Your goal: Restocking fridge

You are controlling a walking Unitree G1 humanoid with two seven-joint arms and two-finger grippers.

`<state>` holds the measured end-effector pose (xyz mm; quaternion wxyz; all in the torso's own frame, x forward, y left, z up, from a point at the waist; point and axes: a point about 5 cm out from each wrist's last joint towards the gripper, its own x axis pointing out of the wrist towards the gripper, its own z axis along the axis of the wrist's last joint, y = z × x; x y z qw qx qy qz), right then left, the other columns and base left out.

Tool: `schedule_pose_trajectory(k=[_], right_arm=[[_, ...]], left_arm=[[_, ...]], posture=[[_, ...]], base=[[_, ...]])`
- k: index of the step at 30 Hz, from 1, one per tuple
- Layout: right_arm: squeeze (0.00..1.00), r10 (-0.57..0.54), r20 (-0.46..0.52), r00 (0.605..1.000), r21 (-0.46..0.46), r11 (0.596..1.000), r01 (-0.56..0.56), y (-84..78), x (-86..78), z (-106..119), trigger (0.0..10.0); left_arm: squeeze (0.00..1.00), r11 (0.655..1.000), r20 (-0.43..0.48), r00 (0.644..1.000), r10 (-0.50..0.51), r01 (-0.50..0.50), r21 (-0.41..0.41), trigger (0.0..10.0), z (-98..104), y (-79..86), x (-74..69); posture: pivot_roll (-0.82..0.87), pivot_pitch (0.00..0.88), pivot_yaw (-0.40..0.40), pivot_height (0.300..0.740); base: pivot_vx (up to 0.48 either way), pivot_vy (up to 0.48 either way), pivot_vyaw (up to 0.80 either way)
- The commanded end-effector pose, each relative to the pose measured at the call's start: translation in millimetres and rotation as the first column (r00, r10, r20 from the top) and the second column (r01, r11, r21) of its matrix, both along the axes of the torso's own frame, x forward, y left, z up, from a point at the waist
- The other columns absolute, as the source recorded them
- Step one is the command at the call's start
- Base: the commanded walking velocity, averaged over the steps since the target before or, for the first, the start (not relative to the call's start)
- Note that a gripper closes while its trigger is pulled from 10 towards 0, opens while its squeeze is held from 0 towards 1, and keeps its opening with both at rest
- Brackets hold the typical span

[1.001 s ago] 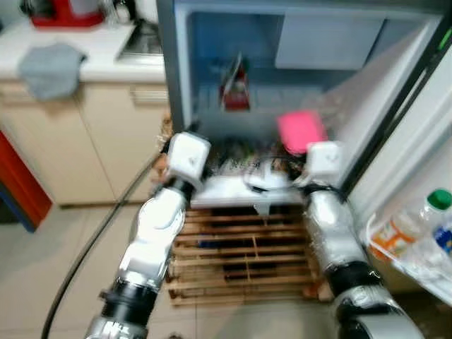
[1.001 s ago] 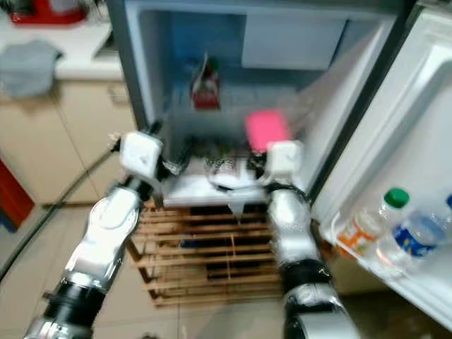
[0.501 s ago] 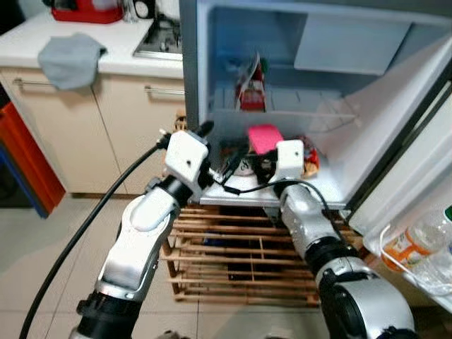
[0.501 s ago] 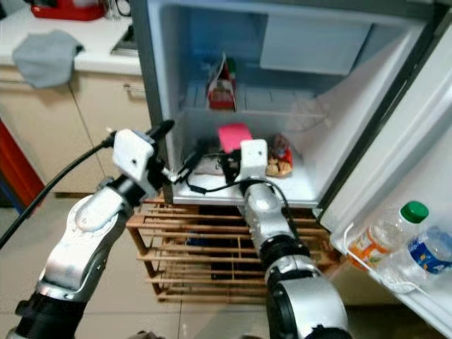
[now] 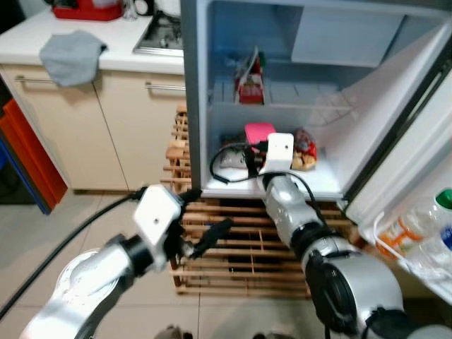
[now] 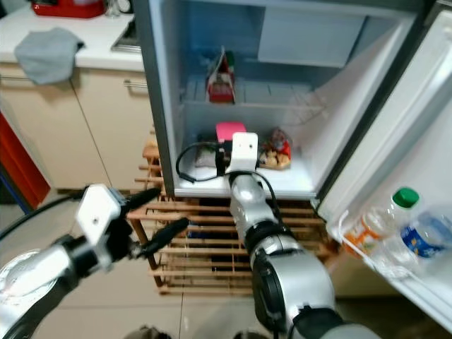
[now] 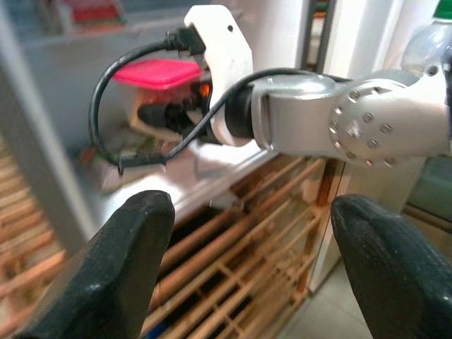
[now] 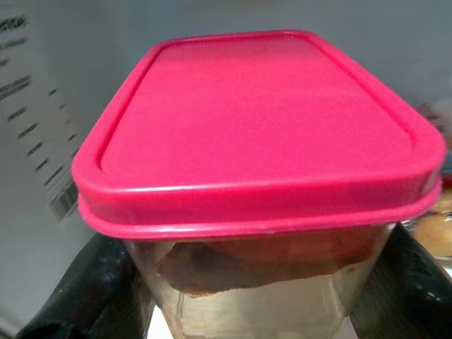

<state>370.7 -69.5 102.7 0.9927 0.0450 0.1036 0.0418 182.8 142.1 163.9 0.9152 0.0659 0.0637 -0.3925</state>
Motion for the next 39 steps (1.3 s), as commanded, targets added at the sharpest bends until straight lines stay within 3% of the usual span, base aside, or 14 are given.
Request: schedule_pose_trajectory(k=[1,9,15,18,25,39], right_arm=[[0.0,-0.006,0.012,1.0,-0.023,1.0,0.007,1.3,4.5,8,0.0],[0.0,-0.038,-0.002,0.999,0.001,0.999,0.038,6.1,6.1,12,0.0],[0.0,-0.026,0.004,1.0,0.003,1.0,0.026,14.7,3.1,11,0.0],[0.0,-0.027,0.006,1.0,-0.003,1.0,0.027,13.5,3.8,11,0.0],[0.0,-0.048,0.013,0.999,-0.015,0.999,0.048,5.9,7.5,15,0.0],[0.0,-0.135,0.063,0.989,-0.061,0.988,0.139,-10.7,15.0,27,0.0]], left_arm=[[0.0,1.0,-0.019,1.0,0.013,-0.013,0.011,10.0,5,5.7,-10.8],[0.0,0.997,-0.093,0.993,0.075,-0.074,0.016,10.0,11,11.0,-41.6],[0.0,0.975,-0.019,0.976,0.218,-0.216,0.058,10.0,9,10.8,-28.2],[0.0,0.971,-0.02,0.971,0.239,-0.238,0.022,10.0,12,6.9,-28.4],[0.0,0.966,-0.005,0.967,0.256,-0.256,-0.011,10.0,15,-2.1,-32.0],[0.0,0.976,-0.012,0.977,0.215,-0.215,-0.019,10.0,15,-12.4,-34.2]], posture=[[0.28,0.098,-0.02,0.74],[0.34,0.143,-0.018,0.74],[0.32,0.155,-0.034,0.74],[0.31,0.164,-0.04,0.74],[0.31,0.191,-0.055,0.74],[0.31,0.2,-0.064,0.74]], base=[[0.0,0.0,0.0],[0.0,0.0,0.0],[0.0,0.0,0.0],[0.0,0.0,0.0],[0.217,0.0,0.0],[0.459,0.0,0.0]])
